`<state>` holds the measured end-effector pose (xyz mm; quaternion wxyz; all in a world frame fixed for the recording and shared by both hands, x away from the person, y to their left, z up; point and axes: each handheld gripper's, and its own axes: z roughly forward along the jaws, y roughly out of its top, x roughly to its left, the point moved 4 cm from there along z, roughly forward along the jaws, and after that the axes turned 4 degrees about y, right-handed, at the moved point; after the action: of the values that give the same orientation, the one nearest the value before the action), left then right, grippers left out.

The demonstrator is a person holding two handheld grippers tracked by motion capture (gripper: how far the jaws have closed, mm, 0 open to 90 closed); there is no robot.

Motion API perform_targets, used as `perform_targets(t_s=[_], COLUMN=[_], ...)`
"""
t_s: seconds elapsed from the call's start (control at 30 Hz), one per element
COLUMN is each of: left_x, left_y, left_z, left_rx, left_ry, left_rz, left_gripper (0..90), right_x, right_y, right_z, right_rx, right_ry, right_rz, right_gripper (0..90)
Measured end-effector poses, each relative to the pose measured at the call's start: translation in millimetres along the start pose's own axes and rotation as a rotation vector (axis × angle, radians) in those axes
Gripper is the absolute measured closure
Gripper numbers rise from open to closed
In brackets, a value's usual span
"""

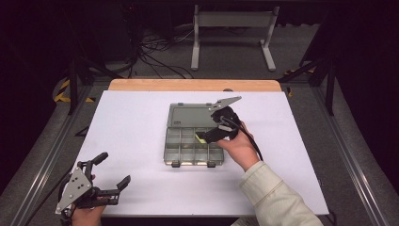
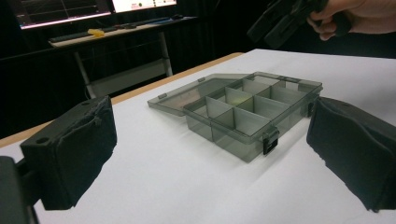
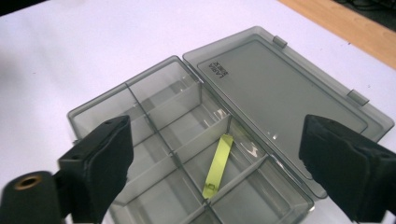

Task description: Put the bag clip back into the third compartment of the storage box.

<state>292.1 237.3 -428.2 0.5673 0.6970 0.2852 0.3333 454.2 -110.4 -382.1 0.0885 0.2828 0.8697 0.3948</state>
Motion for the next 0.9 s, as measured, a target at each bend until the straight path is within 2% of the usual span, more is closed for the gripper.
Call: perform_targets(t_s=[0.5,0.77,0.9], left_x=[-0.3,0.2,-0.1], left_y=[0.0,-0.1,-0.2], left_z=[-0.4,-0.8,-0.5], left_rx=[-0.001,-0.001,0.004], left_ry=[0.003,0.004,0.003], left_rz=[-0.002,-0.001,0.001], left_gripper=[2.3,2.4,2.4], right_x=[18.8,20.9,20.3], right_y=[-2.0,-10.8,-19.8], right_z=[-47.0,-64.3,-77.2], right_rx=[-0.090,-0.111,-0.154], right_ry=[0.006,0.014,0.001], right_rz=[-0.067,-0.090,-0.103], right_gripper=[5.9,1.6,0.8])
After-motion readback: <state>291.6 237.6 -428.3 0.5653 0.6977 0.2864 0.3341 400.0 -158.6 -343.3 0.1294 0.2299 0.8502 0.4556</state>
